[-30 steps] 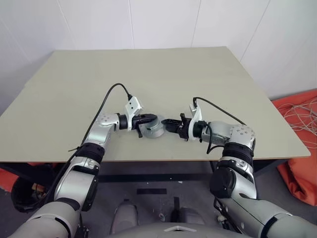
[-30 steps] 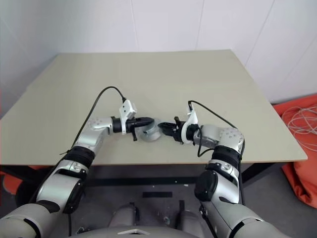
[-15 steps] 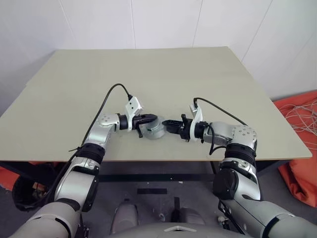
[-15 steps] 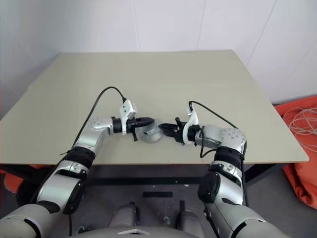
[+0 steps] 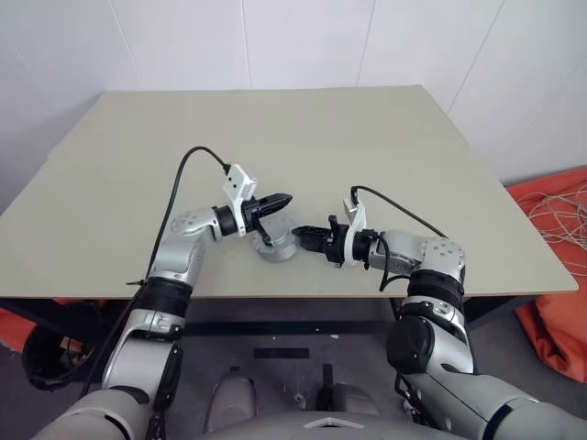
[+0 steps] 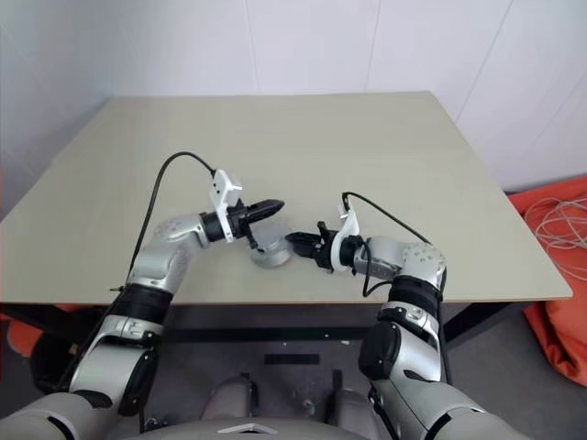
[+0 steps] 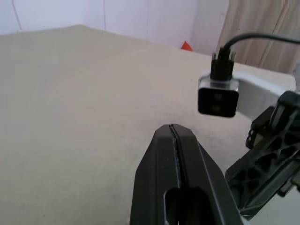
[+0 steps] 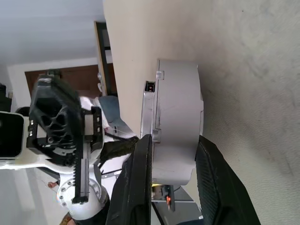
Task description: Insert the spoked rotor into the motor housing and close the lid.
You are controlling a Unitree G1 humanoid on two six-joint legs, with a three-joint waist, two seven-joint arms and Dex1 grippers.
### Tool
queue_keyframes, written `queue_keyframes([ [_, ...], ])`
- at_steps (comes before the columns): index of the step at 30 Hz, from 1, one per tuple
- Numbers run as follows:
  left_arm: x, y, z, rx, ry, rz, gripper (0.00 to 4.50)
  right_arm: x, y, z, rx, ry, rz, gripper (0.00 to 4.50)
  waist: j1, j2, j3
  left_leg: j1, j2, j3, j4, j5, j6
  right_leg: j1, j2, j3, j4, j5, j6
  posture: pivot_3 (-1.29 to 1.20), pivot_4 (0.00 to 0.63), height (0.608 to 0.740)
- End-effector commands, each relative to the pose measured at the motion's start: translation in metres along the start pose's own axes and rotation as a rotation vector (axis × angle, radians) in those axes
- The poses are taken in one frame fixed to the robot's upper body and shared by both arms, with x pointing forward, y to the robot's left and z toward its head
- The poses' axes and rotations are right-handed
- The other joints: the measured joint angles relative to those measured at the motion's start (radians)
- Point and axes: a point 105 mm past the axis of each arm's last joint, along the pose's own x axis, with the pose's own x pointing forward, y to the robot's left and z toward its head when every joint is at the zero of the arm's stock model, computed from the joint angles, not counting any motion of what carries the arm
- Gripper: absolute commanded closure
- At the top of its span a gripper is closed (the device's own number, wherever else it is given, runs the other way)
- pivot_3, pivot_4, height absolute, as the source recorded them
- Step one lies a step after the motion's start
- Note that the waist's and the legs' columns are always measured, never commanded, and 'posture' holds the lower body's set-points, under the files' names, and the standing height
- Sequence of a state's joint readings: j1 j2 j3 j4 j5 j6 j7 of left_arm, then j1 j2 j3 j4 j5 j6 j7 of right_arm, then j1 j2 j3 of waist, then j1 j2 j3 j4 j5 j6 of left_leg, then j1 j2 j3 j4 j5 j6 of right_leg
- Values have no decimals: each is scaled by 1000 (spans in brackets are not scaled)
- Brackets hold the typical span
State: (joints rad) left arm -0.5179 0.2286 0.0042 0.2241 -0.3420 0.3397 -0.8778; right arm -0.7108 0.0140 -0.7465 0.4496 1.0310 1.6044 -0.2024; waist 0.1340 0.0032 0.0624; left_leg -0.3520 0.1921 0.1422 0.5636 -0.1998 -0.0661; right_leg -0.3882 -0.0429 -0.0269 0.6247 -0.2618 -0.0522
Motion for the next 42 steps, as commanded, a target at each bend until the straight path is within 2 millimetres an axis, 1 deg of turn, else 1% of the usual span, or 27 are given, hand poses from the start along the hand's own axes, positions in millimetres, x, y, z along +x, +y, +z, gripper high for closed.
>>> queue_keyframes([
  [1,-22,-7,25,-172,-123,57,4500,-8,14,9,-33,-52,55,3434,-4,0,0,0,0,0,0,0,0,0,0,0,0,0,0,0,0,740],
  [3,-37,-13,25,-353,-175,84,4500,-10,15,12,-29,-68,59,3434,-8,0,0,0,0,0,0,0,0,0,0,0,0,0,0,0,0,740],
  [4,-44,-19,21,-410,-174,85,4500,-10,17,13,-30,-73,64,3434,-8,0,0,0,-1,0,1,0,0,0,0,0,0,0,0,0,0,740],
  [7,-65,-32,2,-568,-149,115,3952,-9,25,15,-39,-79,90,3434,-11,0,0,0,-1,0,1,0,0,0,0,0,0,0,0,0,0,740],
  [10,-83,-44,-12,-739,-190,154,3050,-6,34,16,-50,-80,112,3434,-11,0,0,0,-1,-1,2,0,0,1,2,1,0,0,0,0,0,740],
  [12,-92,-48,-20,-856,-240,193,2447,-4,40,17,-57,-79,127,3434,-13,0,0,0,-1,-1,3,0,0,1,3,1,0,0,0,0,0,740],
  [17,-104,-55,-35,-1075,-326,233,855,-1,59,16,-88,-71,185,3434,-10,0,0,1,-1,-1,5,0,0,3,3,1,0,1,2,0,0,740],
  [19,-107,-55,-40,-1125,-341,253,184,0,66,16,-101,-67,199,3434,-10,0,0,1,-1,-2,6,0,0,3,3,2,-1,1,3,0,0,740],
  [20,-109,-54,-41,-1145,-354,259,85,1,69,15,-108,-66,209,3434,-10,0,0,1,-1,-2,6,0,0,3,3,2,-1,2,4,0,0,740],
  [26,-105,-50,-44,-1216,-394,270,85,0,80,15,-129,-71,233,3434,-10,-1,0,1,-1,-2,7,0,0,4,3,3,-1,3,6,0,0,740],
  [27,-104,-47,-43,-1223,-419,272,0,0,82,15,-133,-71,236,3434,-10,-1,0,1,-1,-2,7,0,0,4,2,3,-1,3,7,0,0,740],
  [34,-92,-30,-27,-1250,-556,226,0,-1,90,11,-162,-65,257,3434,-10,-1,0,1,-1,-2,9,0,0,5,3,3,-1,4,8,0,0,740],
  [40,-78,-33,-22,-1296,-564,151,0,0,95,7,-177,-56,265,3434,-10,-1,0,1,-2,-2,9,0,0,5,2,4,-1,5,9,0,0,740],
  [42,-73,-33,-19,-1305,-568,123,0,1,96,3,-182,-46,271,3434,-10,-1,0,1,-2,-2,9,0,0,5,3,4,-1,5,9,0,0,740],
])
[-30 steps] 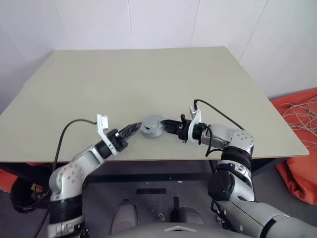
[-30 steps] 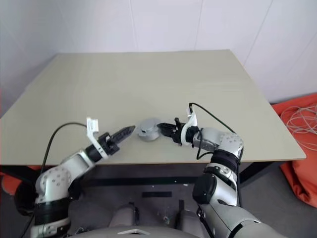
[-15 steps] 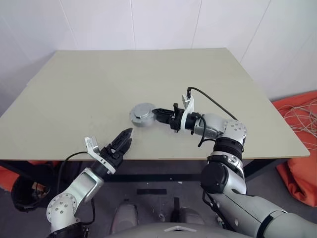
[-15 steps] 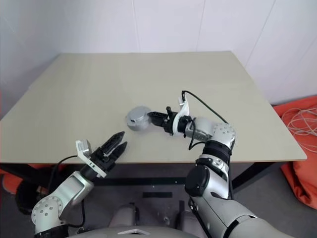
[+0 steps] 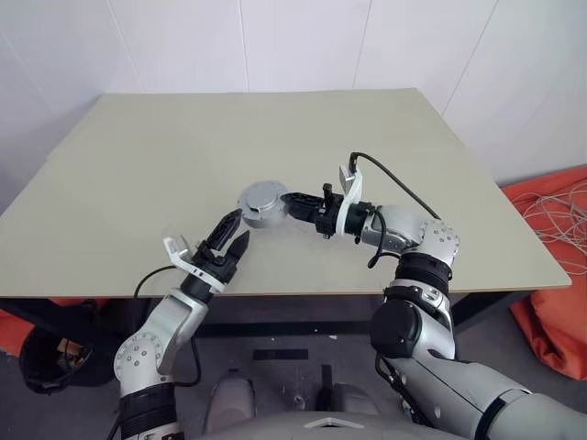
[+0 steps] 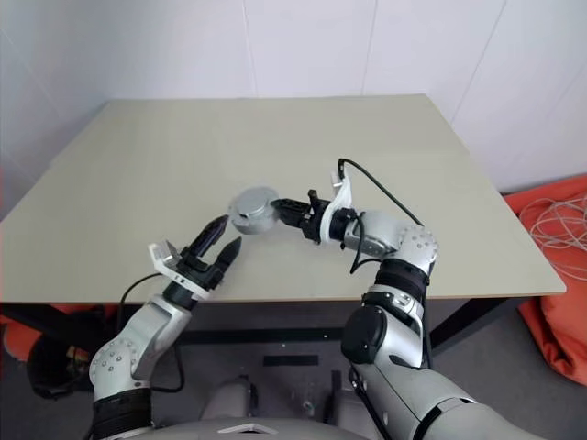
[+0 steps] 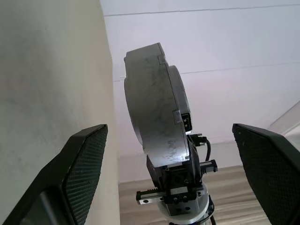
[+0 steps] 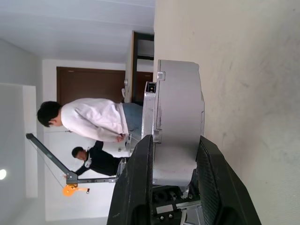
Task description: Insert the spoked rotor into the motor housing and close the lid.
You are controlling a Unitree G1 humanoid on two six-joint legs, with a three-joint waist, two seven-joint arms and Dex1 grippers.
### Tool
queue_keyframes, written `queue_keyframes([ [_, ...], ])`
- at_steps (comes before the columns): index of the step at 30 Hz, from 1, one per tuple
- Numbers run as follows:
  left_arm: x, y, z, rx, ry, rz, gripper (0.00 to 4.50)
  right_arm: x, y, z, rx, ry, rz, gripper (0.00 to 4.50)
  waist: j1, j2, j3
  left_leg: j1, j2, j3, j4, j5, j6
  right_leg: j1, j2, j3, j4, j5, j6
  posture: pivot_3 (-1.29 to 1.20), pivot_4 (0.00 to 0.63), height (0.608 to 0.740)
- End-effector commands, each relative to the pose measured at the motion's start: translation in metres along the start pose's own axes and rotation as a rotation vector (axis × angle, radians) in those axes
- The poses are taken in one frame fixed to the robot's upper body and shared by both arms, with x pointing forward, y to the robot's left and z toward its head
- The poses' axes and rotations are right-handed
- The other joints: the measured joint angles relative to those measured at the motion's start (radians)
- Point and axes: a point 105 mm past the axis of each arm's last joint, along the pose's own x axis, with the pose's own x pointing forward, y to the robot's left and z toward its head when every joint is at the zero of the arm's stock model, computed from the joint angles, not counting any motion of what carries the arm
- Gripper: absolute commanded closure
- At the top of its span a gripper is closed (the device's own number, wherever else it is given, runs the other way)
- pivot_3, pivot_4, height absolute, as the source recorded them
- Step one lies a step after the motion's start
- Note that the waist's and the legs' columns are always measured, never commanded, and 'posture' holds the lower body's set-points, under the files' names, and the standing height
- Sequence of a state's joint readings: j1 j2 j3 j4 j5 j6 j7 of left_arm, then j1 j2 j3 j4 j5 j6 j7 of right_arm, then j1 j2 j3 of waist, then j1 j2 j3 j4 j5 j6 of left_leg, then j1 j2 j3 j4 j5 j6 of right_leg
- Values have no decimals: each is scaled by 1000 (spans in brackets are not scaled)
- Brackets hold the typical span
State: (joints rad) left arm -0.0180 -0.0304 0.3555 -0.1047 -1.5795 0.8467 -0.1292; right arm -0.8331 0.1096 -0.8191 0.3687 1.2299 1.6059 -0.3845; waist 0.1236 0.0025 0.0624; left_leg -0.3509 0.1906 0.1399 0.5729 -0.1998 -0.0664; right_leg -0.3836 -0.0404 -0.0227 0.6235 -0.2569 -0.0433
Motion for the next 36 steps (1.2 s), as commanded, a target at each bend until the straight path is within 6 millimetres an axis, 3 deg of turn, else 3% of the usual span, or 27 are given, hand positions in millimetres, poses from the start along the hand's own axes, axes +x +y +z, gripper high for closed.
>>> queue_keyframes([
  [1,11,-16,-3,-27,21,-91,0,1,31,-3,-78,2,112,3434,1,0,0,0,0,0,0,0,0,0,0,0,0,0,0,0,0,740],
  [15,30,-26,-4,-49,19,-150,0,3,41,-28,-59,27,131,3434,0,0,0,1,0,0,4,0,0,3,-2,0,0,2,4,0,0,740],
  [18,29,-24,-4,-53,15,-140,570,1,43,-29,-41,26,123,3434,0,0,0,0,0,-1,5,0,0,4,-2,0,0,2,7,0,0,740],
  [23,27,-25,-4,-54,8,-138,2170,0,43,-28,-38,12,109,3434,0,0,0,1,-1,-1,6,0,0,10,-4,-1,-1,1,13,0,0,740],
  [36,23,-27,-2,-57,-17,-137,2243,-2,40,-21,-34,-23,86,3434,0,-1,0,1,-2,-2,8,0,-1,13,-4,-2,-1,1,14,0,0,740],
])
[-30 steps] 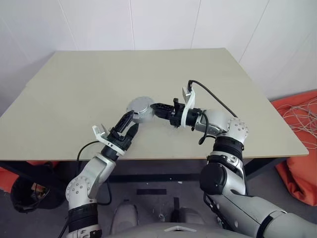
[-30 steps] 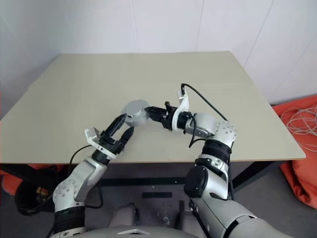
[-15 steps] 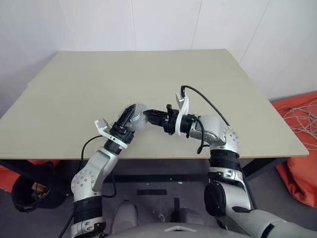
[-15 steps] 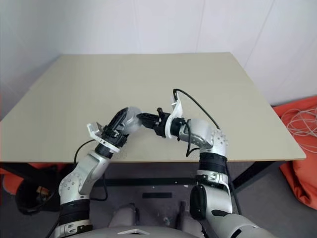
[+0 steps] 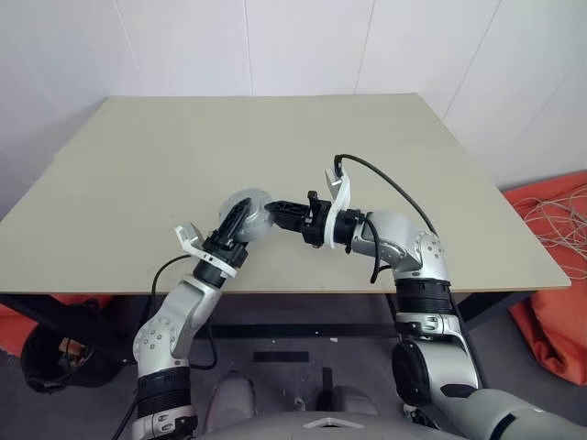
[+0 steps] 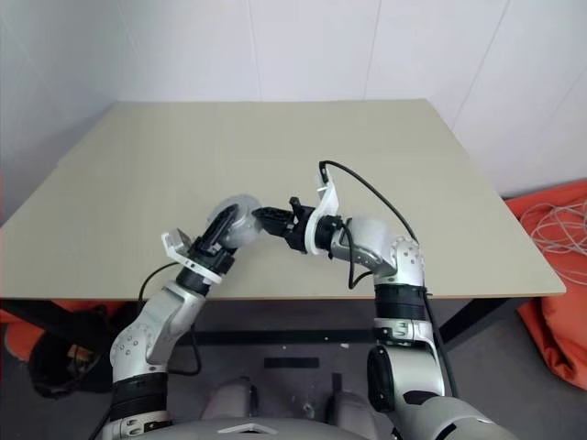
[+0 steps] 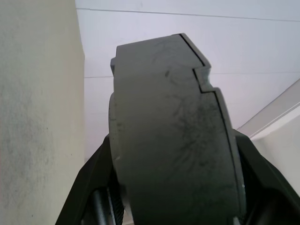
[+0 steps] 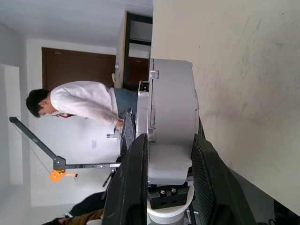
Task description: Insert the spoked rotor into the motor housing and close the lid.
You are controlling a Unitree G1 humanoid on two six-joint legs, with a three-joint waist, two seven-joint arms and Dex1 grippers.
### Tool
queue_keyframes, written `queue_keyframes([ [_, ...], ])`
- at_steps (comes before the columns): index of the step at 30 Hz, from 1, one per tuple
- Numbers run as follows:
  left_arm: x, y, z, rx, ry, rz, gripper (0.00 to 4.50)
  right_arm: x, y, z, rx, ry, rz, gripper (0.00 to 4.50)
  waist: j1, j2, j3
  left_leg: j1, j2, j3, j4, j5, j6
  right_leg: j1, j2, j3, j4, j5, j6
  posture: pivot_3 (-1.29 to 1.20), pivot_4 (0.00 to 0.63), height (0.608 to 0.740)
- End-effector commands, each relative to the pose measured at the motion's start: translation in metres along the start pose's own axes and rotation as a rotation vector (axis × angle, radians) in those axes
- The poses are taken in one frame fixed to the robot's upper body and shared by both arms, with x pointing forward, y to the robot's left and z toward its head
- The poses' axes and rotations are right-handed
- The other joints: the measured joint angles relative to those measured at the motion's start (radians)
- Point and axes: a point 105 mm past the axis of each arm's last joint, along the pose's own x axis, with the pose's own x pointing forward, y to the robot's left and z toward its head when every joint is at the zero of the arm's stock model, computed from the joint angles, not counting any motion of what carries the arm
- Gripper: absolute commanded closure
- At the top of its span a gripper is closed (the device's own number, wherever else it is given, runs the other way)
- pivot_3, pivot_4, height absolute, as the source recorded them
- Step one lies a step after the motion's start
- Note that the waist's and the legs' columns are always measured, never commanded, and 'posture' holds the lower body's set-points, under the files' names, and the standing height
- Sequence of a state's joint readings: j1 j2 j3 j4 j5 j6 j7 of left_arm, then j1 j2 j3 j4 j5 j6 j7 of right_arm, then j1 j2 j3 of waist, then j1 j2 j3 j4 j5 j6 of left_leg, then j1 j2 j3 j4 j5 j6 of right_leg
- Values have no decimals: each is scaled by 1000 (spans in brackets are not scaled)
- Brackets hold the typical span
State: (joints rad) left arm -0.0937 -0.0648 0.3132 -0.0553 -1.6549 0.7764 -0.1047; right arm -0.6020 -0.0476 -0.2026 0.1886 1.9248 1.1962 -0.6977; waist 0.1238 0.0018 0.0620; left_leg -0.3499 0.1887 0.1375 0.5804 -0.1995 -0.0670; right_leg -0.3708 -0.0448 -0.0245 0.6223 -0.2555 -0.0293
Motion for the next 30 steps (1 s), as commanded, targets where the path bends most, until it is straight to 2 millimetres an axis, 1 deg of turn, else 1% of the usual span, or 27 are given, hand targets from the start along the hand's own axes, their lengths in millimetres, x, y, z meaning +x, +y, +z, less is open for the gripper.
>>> queue_keyframes([
  [1,2,-16,-1,32,2,-61,2243,-9,20,12,-8,-65,94,3434,0,0,0,0,0,0,0,0,0,0,0,0,0,0,0,0,0,740],
  [3,2,-16,0,34,-2,-62,2243,-10,19,13,-8,-69,89,2683,0,0,0,0,0,0,0,0,0,0,0,0,0,0,0,0,0,740],
  [4,2,-16,1,34,-3,-62,2250,-10,18,13,-8,-70,89,2396,0,0,0,0,0,0,0,0,0,0,0,0,0,0,0,0,0,740],
  [5,2,-16,1,35,-4,-62,2313,-10,18,13,-8,-71,89,2013,0,0,0,0,0,0,0,0,0,0,0,0,0,0,0,0,0,740],
  [6,2,-16,1,35,-5,-62,2359,-10,18,13,-7,-73,86,1780,0,0,0,0,0,0,0,0,0,0,0,0,0,0,0,0,0,740],
  [7,2,-15,1,36,-5,-62,2372,-10,17,14,-8,-75,82,1361,0,0,0,0,0,0,0,0,0,0,0,0,0,0,0,0,0,740],
  [11,1,-14,4,45,-12,-62,2372,-10,11,18,-6,-91,30,15,0,-1,0,0,0,0,1,0,0,0,0,0,0,0,0,0,0,740],
  [14,1,-11,10,79,-43,-50,2372,-12,-1,25,2,-122,-34,0,0,-1,0,0,0,0,1,0,0,0,0,0,0,0,1,0,0,740],
  [17,1,-7,20,134,-97,-15,2372,-13,-5,27,-1,-134,-51,0,0,-1,0,0,0,0,1,0,0,1,0,0,0,0,1,0,0,740],
  [19,2,-1,32,178,-162,36,2372,-14,-9,29,1,-145,-66,0,0,-1,0,0,0,0,1,0,0,0,0,0,0,0,1,0,0,740],
  [22,4,2,50,226,-266,90,2372,-15,-13,32,4,-156,-82,0,0,-1,-1,-1,0,0,1,0,0,0,0,0,0,0,1,0,0,740],
  [25,4,1,75,275,-393,135,2372,-16,-16,32,-1,-154,-92,0,0,-2,-1,-1,0,-1,2,0,0,0,0,0,0,1,1,0,0,740],
  [27,3,-1,83,289,-437,149,2372,-15,-17,32,-4,-152,-93,0,-2,-3,-1,-1,0,-1,2,0,0,0,0,0,0,1,1,0,0,740],
  [30,-1,-2,102,285,-545,186,2372,-15,-17,32,-9,-150,-93,0,-1,-4,0,-2,0,-1,2,0,0,0,0,-1,-1,1,1,0,0,740],
])
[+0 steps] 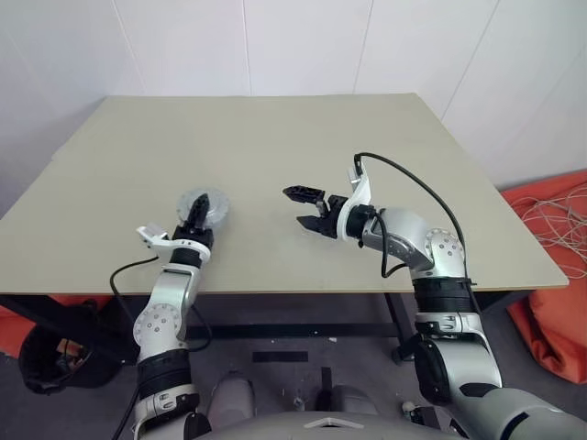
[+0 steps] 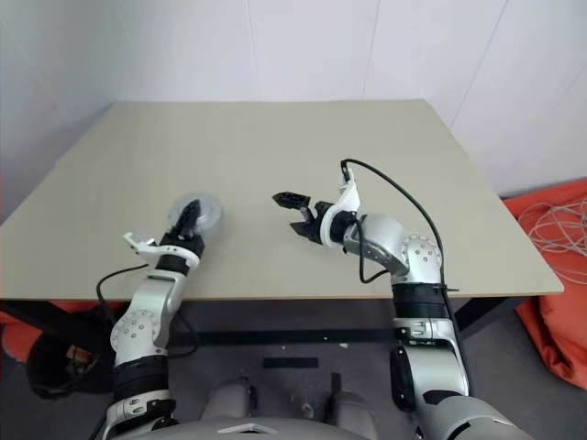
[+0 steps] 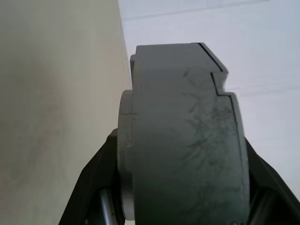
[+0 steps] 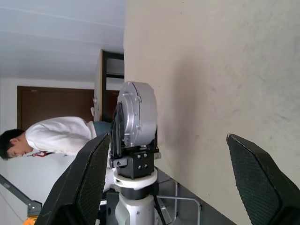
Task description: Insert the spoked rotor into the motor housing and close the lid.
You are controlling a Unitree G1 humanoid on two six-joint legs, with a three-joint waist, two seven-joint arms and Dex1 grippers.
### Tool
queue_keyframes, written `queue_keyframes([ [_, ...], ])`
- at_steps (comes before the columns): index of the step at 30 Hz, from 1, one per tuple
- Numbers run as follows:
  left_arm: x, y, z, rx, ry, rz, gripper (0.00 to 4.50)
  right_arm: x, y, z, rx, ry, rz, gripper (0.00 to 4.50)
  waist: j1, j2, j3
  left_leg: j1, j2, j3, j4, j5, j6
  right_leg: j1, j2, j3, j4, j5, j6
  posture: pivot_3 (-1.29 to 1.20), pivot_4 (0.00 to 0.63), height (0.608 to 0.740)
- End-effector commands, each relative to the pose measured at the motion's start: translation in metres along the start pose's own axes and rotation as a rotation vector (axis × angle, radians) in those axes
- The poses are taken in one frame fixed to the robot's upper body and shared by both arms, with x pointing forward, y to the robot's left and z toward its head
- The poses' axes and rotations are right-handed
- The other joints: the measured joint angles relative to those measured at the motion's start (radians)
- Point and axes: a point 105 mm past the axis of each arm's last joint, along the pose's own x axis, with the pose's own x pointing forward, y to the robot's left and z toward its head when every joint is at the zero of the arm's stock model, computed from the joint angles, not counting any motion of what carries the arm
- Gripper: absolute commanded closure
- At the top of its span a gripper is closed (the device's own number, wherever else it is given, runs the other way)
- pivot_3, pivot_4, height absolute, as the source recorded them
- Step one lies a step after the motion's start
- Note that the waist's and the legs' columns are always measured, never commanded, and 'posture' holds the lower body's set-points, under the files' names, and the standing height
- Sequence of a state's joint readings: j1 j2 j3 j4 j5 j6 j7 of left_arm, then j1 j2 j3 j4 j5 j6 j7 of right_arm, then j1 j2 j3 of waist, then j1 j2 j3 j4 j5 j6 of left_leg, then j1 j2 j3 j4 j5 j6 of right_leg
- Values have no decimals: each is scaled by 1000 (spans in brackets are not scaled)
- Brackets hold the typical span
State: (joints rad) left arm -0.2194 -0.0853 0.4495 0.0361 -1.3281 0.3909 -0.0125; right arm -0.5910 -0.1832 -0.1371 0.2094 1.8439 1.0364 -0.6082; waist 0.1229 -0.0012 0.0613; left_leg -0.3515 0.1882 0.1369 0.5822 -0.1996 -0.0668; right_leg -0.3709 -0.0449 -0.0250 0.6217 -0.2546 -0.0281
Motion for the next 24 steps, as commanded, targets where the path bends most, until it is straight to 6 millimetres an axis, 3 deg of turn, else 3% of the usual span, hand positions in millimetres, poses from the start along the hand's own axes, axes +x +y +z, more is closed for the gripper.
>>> queue_keyframes([
  [1,9,-19,20,9,-105,-36,2372,-1,7,1,-21,1,31,0,0,-1,0,0,0,0,0,0,0,0,0,0,0,0,0,0,0,740],
  [13,19,-7,56,-45,-333,114,2373,0,6,-1,-27,9,31,0,1,-6,0,0,0,-2,5,0,0,0,0,-1,0,1,0,0,0,740],
  [24,12,17,64,-31,-399,251,2373,-1,6,-2,-34,12,29,0,0,-9,0,-3,0,-7,11,0,1,0,0,-4,1,3,1,0,0,740],
])
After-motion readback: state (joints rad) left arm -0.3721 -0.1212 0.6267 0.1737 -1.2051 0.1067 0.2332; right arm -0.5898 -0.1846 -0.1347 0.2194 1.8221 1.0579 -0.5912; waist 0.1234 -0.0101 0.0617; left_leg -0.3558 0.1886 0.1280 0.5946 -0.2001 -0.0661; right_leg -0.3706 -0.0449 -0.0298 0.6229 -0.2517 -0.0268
